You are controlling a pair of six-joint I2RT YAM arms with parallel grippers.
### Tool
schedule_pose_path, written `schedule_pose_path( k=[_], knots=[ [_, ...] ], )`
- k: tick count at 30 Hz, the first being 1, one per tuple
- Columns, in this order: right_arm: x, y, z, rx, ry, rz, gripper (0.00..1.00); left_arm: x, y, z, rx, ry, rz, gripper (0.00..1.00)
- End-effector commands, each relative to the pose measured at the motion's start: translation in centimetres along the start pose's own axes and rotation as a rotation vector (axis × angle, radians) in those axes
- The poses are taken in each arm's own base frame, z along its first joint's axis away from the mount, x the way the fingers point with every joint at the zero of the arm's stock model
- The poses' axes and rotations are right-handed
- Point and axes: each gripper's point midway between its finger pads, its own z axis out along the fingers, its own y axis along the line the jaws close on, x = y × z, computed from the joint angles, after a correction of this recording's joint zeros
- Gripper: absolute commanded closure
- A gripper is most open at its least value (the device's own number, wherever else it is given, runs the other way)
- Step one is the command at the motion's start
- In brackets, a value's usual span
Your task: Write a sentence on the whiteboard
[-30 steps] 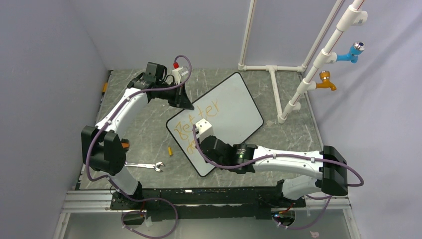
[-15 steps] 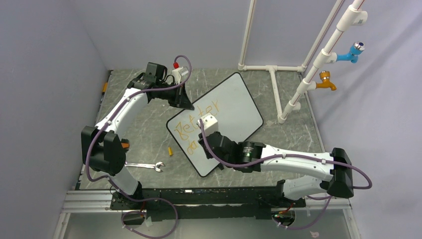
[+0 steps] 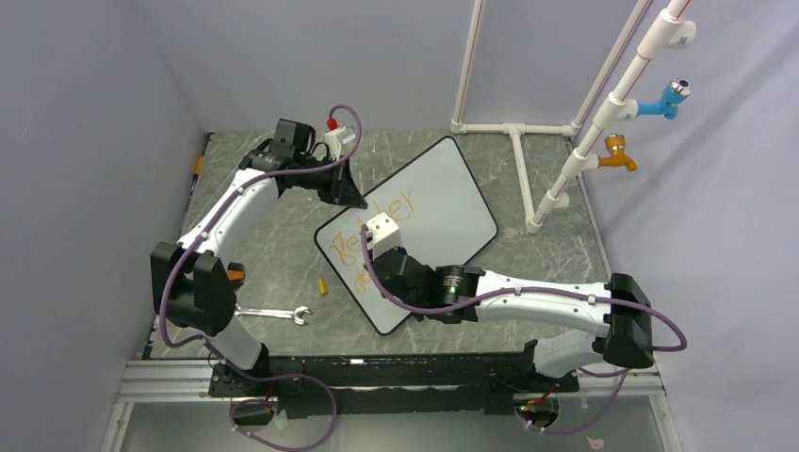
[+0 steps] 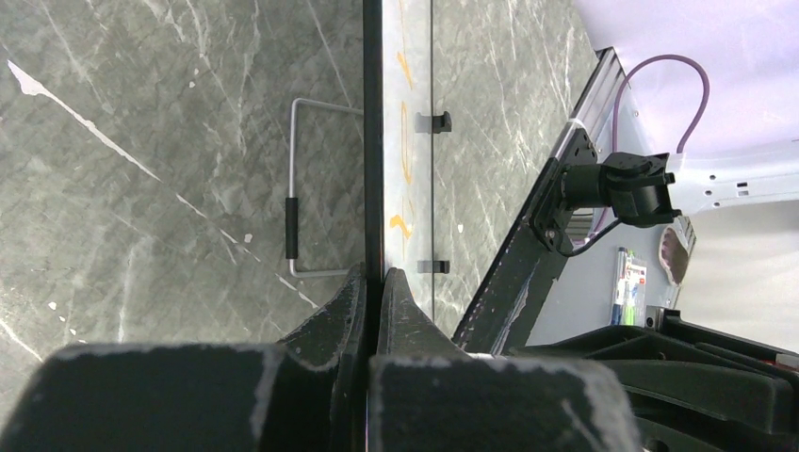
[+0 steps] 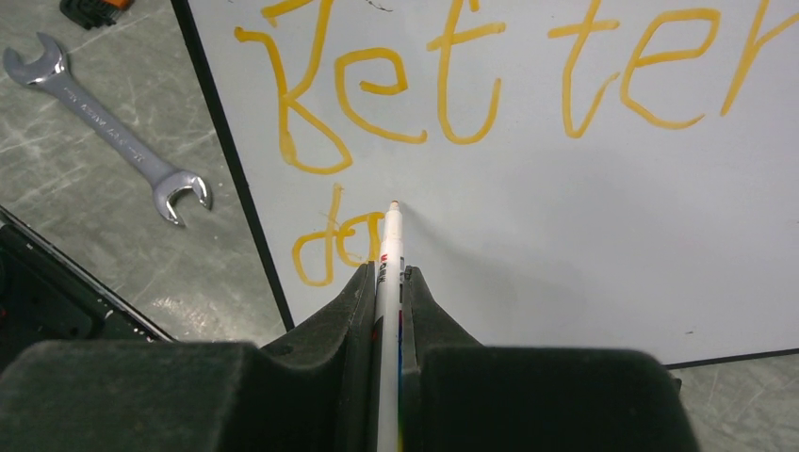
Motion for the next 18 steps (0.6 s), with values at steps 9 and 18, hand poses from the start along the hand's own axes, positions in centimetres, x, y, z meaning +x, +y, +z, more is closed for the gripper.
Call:
schedule_pose_path(
  k=[9,18],
  knots=[
    [-1.8,0.4,0.4,0.007,-0.042,0.026,1.0,-2.8,-1.1,-1.5,-0.016,-0.111,0.162,1.0],
    [0.0,0.4,0.7,0.001,-0.001,0.022,1.0,-2.9,-1.1,-1.5,-0.019,-0.112,0.162,1.0]
  ],
)
